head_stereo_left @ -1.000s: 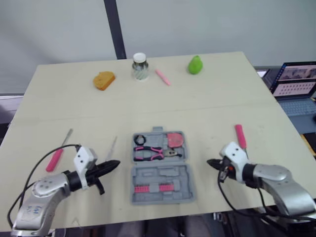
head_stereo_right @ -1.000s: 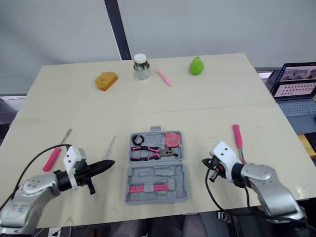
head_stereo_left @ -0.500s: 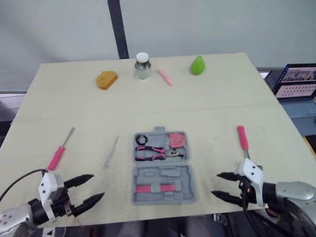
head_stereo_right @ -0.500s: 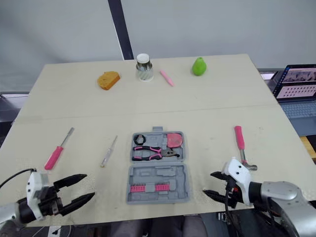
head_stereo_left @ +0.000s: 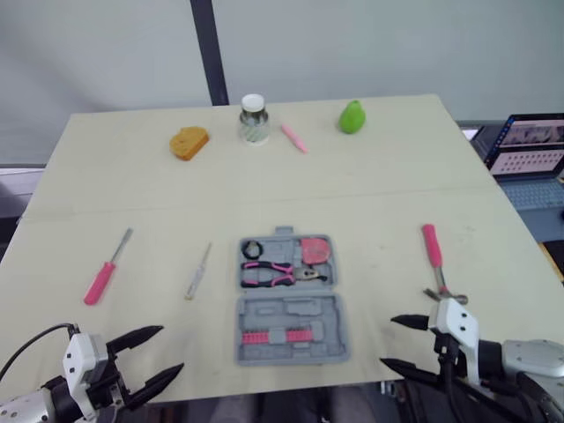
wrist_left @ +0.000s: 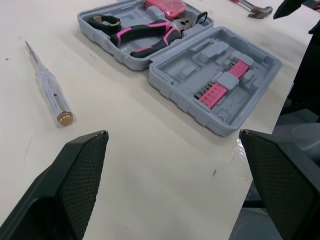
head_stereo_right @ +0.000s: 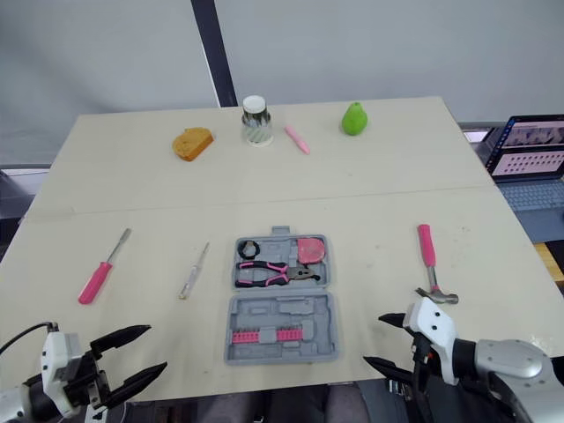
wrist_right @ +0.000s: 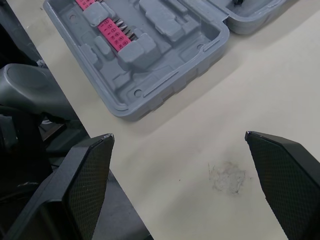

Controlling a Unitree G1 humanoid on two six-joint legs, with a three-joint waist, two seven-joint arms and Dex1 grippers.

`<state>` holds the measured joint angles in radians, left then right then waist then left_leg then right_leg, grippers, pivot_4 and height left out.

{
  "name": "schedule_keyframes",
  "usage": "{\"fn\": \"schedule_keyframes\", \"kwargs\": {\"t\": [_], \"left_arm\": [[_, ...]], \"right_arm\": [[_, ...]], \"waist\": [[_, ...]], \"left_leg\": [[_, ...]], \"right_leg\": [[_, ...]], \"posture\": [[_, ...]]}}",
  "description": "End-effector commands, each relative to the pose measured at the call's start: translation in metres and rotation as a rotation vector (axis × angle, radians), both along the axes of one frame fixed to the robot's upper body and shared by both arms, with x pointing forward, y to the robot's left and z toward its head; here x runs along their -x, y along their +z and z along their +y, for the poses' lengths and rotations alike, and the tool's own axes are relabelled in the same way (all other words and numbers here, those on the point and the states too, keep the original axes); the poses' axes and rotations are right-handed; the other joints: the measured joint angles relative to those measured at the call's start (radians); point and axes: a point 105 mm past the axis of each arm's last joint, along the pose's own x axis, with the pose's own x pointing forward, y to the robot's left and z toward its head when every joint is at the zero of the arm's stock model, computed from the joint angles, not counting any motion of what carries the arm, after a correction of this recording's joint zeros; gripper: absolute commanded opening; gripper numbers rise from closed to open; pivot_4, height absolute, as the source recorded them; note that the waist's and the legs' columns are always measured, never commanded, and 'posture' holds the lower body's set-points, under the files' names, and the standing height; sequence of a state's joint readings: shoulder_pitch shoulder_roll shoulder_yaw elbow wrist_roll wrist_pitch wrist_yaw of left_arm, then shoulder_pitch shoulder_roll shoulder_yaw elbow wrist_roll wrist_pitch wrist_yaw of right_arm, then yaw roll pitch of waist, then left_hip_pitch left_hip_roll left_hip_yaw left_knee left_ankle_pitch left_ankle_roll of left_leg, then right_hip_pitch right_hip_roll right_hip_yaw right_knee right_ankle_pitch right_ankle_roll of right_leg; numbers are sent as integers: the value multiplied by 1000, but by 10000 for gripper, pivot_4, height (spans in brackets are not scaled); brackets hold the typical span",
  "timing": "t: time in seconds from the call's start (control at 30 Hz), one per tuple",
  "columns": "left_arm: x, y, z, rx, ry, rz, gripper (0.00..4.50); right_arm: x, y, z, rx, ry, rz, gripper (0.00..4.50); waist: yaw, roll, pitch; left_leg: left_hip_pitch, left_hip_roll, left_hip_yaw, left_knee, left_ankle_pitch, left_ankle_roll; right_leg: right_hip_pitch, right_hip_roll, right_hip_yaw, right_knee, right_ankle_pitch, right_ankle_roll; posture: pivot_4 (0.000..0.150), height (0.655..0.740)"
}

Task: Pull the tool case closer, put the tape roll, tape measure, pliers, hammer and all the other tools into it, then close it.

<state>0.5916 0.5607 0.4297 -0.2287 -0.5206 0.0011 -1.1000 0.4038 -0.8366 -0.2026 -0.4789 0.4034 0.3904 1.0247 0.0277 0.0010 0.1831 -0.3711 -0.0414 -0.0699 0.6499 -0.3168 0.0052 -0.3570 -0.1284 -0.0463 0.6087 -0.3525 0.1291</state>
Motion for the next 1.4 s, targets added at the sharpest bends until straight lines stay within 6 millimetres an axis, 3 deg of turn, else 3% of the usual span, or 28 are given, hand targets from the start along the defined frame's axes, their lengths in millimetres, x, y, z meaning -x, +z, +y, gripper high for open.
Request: {"fn": "schedule_keyframes", "kwargs": {"t": [0.03,0.27,0.43,0.67,0.97,1.4], "left_arm": [[-1,5,-4,-7,0,-30,45000],[-7,9,-12,-1,-8,-49,45000],[-13,13,-16,4,-10,-62,45000],[-17,14,-19,7,-11,-67,45000],[-21,15,-20,11,-14,-77,45000],[-21,14,-22,19,-7,-80,45000]], "right_arm": [[-1,5,1,1,13,-11,44512],[-4,12,7,-105,-7,124,44512],[-4,17,11,-117,27,117,44512],[-7,16,10,-107,13,101,44512],[-9,17,11,-103,14,83,44512],[-11,17,11,-95,30,64,44512]], "waist": [[0,0,0],[0,0,0],[0,0,0],[-2,1,1],[23,1,1],[23,2,1]], "left_leg": [[0,0,0,0,0,0],[0,0,0,0,0,0],[0,0,0,0,0,0],[-1,-15,-27,0,6,3],[-1,-10,-24,1,5,1],[-1,-9,-21,0,4,0]], "right_leg": [[0,0,0,0,0,0],[0,0,0,0,0,0],[0,0,0,0,0,0],[16,-6,-31,-6,-1,1],[15,-4,-17,-7,0,1],[14,-3,-15,-8,0,1]], "posture": [[1500,7391],[1500,7391],[1500,7391],[1500,7391],[1500,7391],[1500,7391]]}}
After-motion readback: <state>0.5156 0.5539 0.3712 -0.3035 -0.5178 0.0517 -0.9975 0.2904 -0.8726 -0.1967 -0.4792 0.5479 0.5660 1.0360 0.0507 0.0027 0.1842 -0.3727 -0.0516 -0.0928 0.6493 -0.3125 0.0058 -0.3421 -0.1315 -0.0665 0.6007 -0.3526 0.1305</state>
